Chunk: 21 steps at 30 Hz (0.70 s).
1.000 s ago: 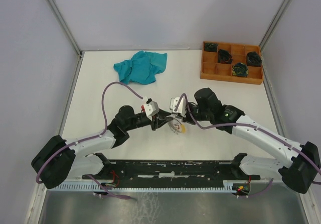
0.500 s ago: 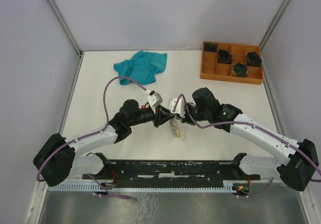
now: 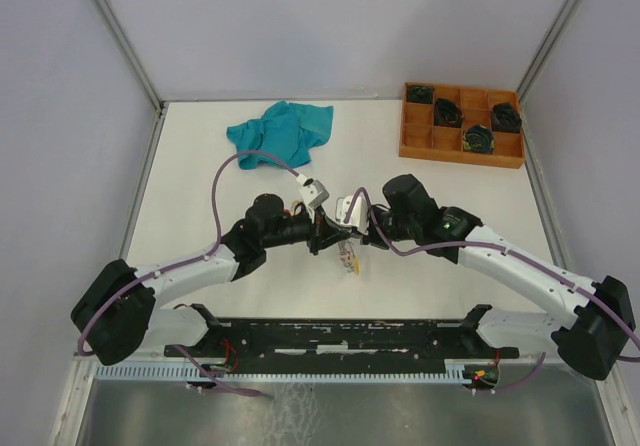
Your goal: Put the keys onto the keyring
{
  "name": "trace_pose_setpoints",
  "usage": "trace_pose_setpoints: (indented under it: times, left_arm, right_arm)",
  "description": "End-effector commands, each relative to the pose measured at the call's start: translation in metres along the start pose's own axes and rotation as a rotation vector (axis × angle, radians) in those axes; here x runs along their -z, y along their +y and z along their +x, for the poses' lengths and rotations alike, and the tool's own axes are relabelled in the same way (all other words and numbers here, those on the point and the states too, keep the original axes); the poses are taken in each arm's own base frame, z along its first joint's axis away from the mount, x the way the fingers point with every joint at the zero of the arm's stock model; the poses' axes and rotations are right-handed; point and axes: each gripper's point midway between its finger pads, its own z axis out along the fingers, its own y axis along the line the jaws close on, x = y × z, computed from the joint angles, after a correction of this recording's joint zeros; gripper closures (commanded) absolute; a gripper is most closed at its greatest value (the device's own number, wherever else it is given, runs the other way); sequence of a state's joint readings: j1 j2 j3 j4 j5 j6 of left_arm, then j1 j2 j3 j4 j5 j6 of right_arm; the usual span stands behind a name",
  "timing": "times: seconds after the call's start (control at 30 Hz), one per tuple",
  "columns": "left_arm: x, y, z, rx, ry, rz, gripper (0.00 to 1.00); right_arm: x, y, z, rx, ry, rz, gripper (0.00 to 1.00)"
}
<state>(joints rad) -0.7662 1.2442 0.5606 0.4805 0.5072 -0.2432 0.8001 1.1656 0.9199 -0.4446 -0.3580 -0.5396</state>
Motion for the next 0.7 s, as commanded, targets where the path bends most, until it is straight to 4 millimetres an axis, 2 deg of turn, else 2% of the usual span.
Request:
trace_pose_setpoints:
  times: [0.0, 0.17, 0.3, 0.5, 0.67]
  left_arm:
    - [-0.002, -0.007, -0.027, -0.001, -0.062, 0.013, 0.97]
    - [0.006, -0.004, -0.041, -0.030, -0.132, -0.029, 0.97]
    - [0.014, -0.006, -0.051, -0.050, -0.192, -0.031, 0.97]
    - [0.019, -0.009, -0.064, -0.072, -0.250, -0.036, 0.97]
    - [0.020, -0.009, -0.069, -0.076, -0.270, -0.039, 0.97]
  right_arm:
    - [0.008, -0.015, -0.024, 0.037, -0.061, 0.051, 0.99]
    - [0.013, -0.014, -0.006, 0.005, -0.028, 0.107, 0.99]
    - [0.010, -0.004, 0.003, -0.036, -0.032, 0.085, 0.99]
    - [0.000, 0.014, 0.001, -0.080, -0.073, -0.004, 0.99]
    - [-0.001, 0.017, 0.002, -0.083, -0.066, -0.026, 0.99]
